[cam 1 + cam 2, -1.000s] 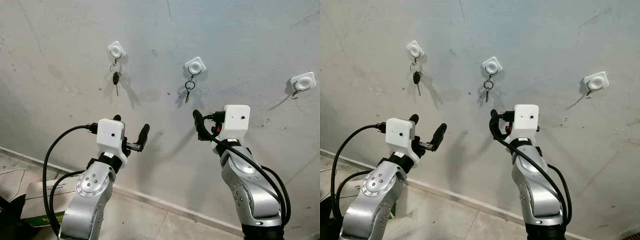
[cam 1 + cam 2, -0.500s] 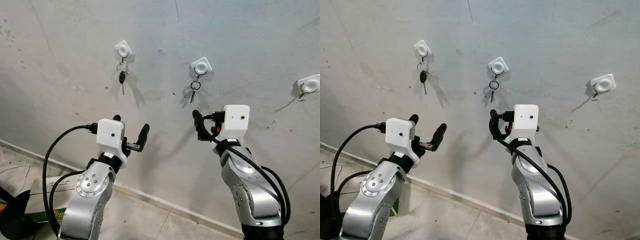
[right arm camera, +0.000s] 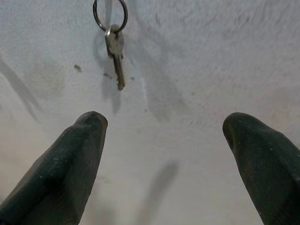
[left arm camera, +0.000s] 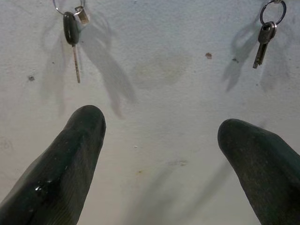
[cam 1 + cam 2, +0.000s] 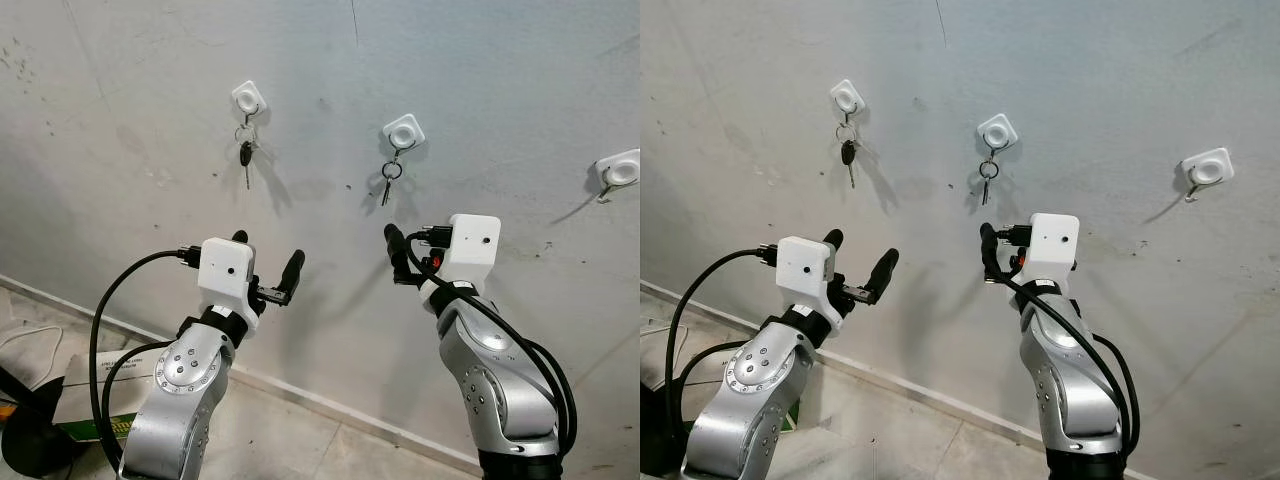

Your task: Hang keys on a hook

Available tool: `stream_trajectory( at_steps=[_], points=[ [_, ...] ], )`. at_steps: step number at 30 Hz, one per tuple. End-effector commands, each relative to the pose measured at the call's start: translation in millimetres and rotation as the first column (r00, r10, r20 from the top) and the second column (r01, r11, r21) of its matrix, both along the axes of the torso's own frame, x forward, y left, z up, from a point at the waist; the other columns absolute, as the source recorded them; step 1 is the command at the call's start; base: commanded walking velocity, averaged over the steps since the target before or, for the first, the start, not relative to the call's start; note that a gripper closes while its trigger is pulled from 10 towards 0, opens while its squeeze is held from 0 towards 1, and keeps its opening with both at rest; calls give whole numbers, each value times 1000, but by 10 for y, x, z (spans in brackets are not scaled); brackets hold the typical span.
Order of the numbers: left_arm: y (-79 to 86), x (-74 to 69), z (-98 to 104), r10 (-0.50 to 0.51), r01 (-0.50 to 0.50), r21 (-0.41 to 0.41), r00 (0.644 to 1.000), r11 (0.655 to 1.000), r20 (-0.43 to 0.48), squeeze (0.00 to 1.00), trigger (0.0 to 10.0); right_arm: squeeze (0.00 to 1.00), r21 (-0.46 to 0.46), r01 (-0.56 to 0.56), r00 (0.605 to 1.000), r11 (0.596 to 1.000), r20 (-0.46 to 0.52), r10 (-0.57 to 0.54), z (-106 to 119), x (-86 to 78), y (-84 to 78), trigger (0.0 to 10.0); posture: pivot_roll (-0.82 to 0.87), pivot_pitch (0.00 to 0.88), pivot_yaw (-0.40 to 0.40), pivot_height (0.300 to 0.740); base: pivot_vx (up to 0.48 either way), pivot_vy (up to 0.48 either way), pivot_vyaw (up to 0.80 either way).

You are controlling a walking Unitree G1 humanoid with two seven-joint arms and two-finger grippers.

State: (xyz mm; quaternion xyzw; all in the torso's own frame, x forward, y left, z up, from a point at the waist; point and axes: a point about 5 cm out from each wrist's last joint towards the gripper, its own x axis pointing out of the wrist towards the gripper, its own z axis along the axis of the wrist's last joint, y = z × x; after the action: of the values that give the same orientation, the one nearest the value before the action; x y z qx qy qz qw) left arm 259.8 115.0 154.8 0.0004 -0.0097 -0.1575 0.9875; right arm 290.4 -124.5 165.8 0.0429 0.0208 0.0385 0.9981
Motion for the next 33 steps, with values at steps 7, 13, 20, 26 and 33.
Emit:
stream_trajectory(
  at_steps=[7, 13, 20, 26, 33],
  points=[
    [25, 23, 55, 20, -20, -14, 1000, 1000, 17, 0, 10000, 0, -32, -14, 999, 999, 41, 15, 53, 2, 56, 10000, 38, 0, 0, 740, 0, 0, 0],
    [-4, 5, 46, -17, 17, -31, 1000, 999, -5, 0, 10000, 0, -107, -9, 1000, 994, 7, 9, -2, 1, 28, 10000, 38, 0, 0, 740, 0, 0, 0],
    [2, 10, 47, -11, 11, -28, 1000, 1000, -2, 0, 10000, 0, -95, -4, 1000, 995, 20, 6, 21, 3, 21, 10000, 37, 0, -2, 740, 0, 0, 0],
    [12, 12, 47, -6, 6, -27, 1000, 1000, -5, 0, 10000, 0, -70, -12, 1000, 997, 15, 13, 24, -7, 28, 10000, 37, 0, 0, 740, 0, 0, 0],
    [12, 19, 46, -3, 3, -25, 1000, 1000, -7, 0, 10000, 0, -62, -17, 1000, 998, 8, 18, 15, -7, 26, 10000, 38, 0, 0, 740, 0, 0, 0]
  ],
)
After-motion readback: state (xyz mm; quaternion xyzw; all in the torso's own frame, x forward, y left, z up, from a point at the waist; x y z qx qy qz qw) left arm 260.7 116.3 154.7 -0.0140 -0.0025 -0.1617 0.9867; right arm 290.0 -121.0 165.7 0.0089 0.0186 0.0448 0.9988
